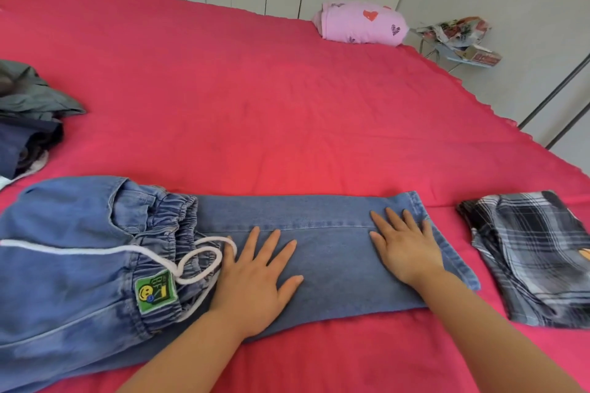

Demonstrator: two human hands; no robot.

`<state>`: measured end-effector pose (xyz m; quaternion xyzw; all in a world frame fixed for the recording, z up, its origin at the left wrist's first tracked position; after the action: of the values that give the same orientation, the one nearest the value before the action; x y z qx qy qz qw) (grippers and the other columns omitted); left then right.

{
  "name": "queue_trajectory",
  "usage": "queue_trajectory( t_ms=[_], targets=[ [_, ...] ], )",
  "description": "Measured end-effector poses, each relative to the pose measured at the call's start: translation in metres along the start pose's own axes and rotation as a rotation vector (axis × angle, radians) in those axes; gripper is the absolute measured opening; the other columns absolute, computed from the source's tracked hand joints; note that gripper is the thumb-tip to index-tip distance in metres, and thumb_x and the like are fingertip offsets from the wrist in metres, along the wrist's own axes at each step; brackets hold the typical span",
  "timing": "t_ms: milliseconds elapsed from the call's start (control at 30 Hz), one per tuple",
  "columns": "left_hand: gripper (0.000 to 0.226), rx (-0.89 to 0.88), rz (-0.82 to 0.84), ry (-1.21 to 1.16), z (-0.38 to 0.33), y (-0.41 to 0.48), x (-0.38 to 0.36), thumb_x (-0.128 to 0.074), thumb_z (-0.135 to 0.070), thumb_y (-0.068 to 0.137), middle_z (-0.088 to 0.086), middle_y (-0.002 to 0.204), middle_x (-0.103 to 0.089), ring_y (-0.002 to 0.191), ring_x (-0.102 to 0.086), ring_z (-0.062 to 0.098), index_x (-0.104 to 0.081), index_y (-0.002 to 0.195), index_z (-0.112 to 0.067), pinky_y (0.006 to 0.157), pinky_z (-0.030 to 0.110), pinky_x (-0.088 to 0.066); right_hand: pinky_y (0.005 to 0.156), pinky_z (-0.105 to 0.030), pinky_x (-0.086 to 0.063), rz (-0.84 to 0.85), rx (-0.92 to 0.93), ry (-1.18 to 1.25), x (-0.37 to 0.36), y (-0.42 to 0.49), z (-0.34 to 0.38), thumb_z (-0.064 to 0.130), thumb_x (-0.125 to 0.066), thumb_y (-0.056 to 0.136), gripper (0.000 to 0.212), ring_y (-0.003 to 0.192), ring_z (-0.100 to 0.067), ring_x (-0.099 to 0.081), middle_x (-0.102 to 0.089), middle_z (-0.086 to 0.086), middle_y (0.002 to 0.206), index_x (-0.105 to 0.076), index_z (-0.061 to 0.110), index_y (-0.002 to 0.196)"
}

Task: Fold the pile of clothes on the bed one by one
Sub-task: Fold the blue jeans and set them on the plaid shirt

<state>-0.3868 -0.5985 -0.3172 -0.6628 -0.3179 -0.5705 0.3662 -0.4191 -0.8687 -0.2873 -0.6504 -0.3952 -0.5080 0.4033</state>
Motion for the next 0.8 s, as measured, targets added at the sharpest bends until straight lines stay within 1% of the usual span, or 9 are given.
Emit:
queue_trajectory(
  t_ms=[133,267,400,467,533,600,633,700,800],
  targets=[
    [0.054,-0.019,-0.032,0.007,-0.001,-0.013,0.009,-0.024,-0.052,0.089,0.001,0.124,-0.062,0.109,-0.062,0.031,-0.066,0.115,-0.031,0.081,0.056,-0.052,0.114,-0.051,-0.018,0.014,-0.108,-0.004,0.016,-0.019,-0.034,0.051,-0.027,0.095,0.058,0.144,-0.028,-0.011,-0.011,0.001,0.157,-0.008,0.035,0.148],
    [0.051,-0.109,-0.231,-0.033,0.001,-0.037,0.035,-0.050,-0.043,0.070,0.005,0.122,-0.064,0.103,-0.066,0.029,-0.067,0.114,-0.023,0.077,0.045,-0.054,0.114,-0.050,-0.020,0.023,-0.134,0.008,0.022,-0.042,-0.036,0.049,-0.034,0.094,0.061,0.144,-0.027,-0.012,-0.013,-0.001,0.157,-0.011,0.032,0.148],
    [0.060,-0.064,-0.283,0.034,0.025,-0.042,0.062,-0.031,-0.049,0.078,0.008,0.123,-0.063,0.112,-0.061,0.030,-0.064,0.119,-0.020,0.087,0.049,-0.050,0.116,-0.045,-0.012,-0.068,0.008,0.117,0.033,-0.054,0.025,0.047,-0.034,0.096,0.059,0.145,-0.023,-0.008,-0.011,-0.003,0.158,-0.012,0.032,0.148],
    [0.072,-0.020,-0.170,0.088,0.044,-0.042,0.062,-0.018,-0.058,0.079,0.009,0.143,-0.044,0.131,-0.041,0.033,-0.048,0.135,-0.023,0.104,0.054,-0.032,0.116,-0.044,-0.010,-0.081,0.098,0.232,0.036,-0.061,0.066,0.049,-0.031,0.096,0.058,0.146,-0.023,-0.006,-0.009,-0.001,0.158,-0.012,0.034,0.148],
    [0.072,-0.043,-0.004,0.171,0.058,-0.044,0.056,-0.014,-0.062,0.087,0.008,0.157,-0.010,0.144,-0.006,0.032,-0.019,0.148,-0.024,0.114,0.052,0.001,0.116,-0.044,-0.008,-0.019,0.157,0.245,0.025,-0.071,0.100,0.067,-0.008,0.088,0.066,0.146,-0.022,-0.003,-0.005,0.003,0.158,-0.007,0.038,0.147],
    [0.066,-0.107,0.054,0.181,0.062,-0.050,0.053,-0.026,-0.056,0.094,0.007,0.158,-0.002,0.145,0.004,0.027,-0.012,0.149,-0.023,0.114,0.052,0.011,0.116,-0.046,-0.007,0.071,0.164,0.134,0.006,-0.077,0.115,0.076,0.030,0.061,0.099,0.146,-0.022,0.000,0.000,0.005,0.158,-0.001,0.040,0.147],
    [0.065,-0.134,0.049,0.139,0.062,-0.054,0.056,-0.031,-0.054,0.094,0.005,0.158,-0.004,0.145,0.003,0.023,-0.014,0.149,-0.023,0.114,0.051,0.011,0.115,-0.048,-0.008,0.111,0.147,0.104,0.004,-0.076,0.117,0.075,0.032,0.060,0.099,0.146,-0.022,0.000,0.001,0.006,0.158,0.001,0.039,0.147],
    [0.059,-0.169,-0.053,-0.038,0.068,-0.060,0.061,-0.037,-0.050,0.094,0.001,0.156,-0.016,0.145,-0.006,0.018,-0.025,0.146,-0.025,0.115,0.045,0.006,0.114,-0.050,-0.012,0.140,0.111,0.098,0.015,-0.070,0.122,0.065,0.001,0.087,0.067,0.146,-0.023,-0.002,-0.002,0.003,0.158,-0.005,0.036,0.148],
    [0.051,-0.133,-0.419,-0.160,0.097,-0.074,0.074,-0.040,-0.046,0.085,0.003,0.130,-0.057,0.126,-0.049,0.024,-0.059,0.123,-0.019,0.106,0.047,-0.032,0.113,-0.047,-0.019,0.009,0.148,0.205,0.044,-0.066,0.151,0.043,-0.030,0.098,0.054,0.145,-0.021,-0.011,-0.015,-0.002,0.157,-0.017,0.027,0.148]
  ],
)
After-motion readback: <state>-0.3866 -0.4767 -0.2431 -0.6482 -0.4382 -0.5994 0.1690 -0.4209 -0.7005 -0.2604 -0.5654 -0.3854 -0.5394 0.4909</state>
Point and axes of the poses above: each hand's wrist, its own y-axis towards the middle knuckle, its own x-axis out of the back of the hand, z = x × y, the point moved 1 cm from there along y, towards the middle knuckle
